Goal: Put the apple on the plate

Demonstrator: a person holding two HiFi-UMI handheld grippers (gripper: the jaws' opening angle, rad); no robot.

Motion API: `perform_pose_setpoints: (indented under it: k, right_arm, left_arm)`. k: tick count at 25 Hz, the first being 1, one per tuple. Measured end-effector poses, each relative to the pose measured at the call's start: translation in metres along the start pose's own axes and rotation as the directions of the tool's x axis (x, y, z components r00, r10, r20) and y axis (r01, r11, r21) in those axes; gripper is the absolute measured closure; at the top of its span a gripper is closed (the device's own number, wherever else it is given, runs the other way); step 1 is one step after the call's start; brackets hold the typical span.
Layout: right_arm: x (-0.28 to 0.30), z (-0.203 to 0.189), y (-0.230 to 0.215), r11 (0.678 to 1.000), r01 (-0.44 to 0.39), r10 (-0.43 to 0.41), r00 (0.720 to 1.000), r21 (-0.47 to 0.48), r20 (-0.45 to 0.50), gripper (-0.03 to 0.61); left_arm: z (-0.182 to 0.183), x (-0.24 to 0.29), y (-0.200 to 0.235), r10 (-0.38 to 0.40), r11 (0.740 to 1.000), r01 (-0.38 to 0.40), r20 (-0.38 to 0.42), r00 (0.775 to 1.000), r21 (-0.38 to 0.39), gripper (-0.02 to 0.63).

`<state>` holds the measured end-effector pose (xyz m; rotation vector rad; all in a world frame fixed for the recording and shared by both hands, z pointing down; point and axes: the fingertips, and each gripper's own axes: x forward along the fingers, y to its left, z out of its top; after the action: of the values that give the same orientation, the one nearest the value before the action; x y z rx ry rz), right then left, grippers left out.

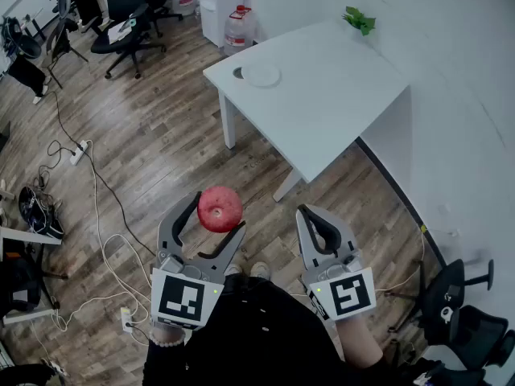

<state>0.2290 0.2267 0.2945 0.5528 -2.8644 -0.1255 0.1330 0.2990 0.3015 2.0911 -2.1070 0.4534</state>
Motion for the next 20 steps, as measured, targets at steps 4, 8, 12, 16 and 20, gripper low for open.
perform_pose_setpoints:
  k: [4, 8, 12, 16, 20]
  right_arm:
    - [0.0046, 0.0011, 0.0031, 1.0, -0.005, 0.005, 1.0, -0.009, 0.006, 0.537]
    - [0.0043, 0.0015, 0.0034, 1.0, -0.004, 0.004, 1.0, -0.004, 0.006, 0.537]
    - [0.004, 0.0022, 0.0028, 1.0, -0.001, 0.001, 1.0, -0.004, 0.006, 0.537]
    - [0.0046, 0.0003, 0.0007, 1.0, 0.02, -0.021, 1.0, -0.004, -0.007, 0.537]
    - [0.0062, -0.0022, -0.0011, 0.999, 0.039, -0.039, 0.999, 0.027, -0.009, 0.537]
  left_arm:
    - [-0.002, 0.0031, 0.0047, -0.001, 1.0, 0.001, 0.003, 1.0, 0.006, 0.267]
    - [-0.0028, 0.0058, 0.0041, -0.017, 0.999, 0.016, 0.015, 1.0, 0.037, 0.267]
    - [-0.0016, 0.0076, 0.0023, -0.025, 0.999, 0.024, 0.007, 1.0, 0.022, 0.267]
    - [-0.0006, 0.0074, 0.0043, -0.019, 0.999, 0.019, 0.01, 1.0, 0.025, 0.267]
    - [-0.0049, 0.0049, 0.0097, -0.013, 0.999, 0.013, 0.003, 1.0, 0.03, 0.267]
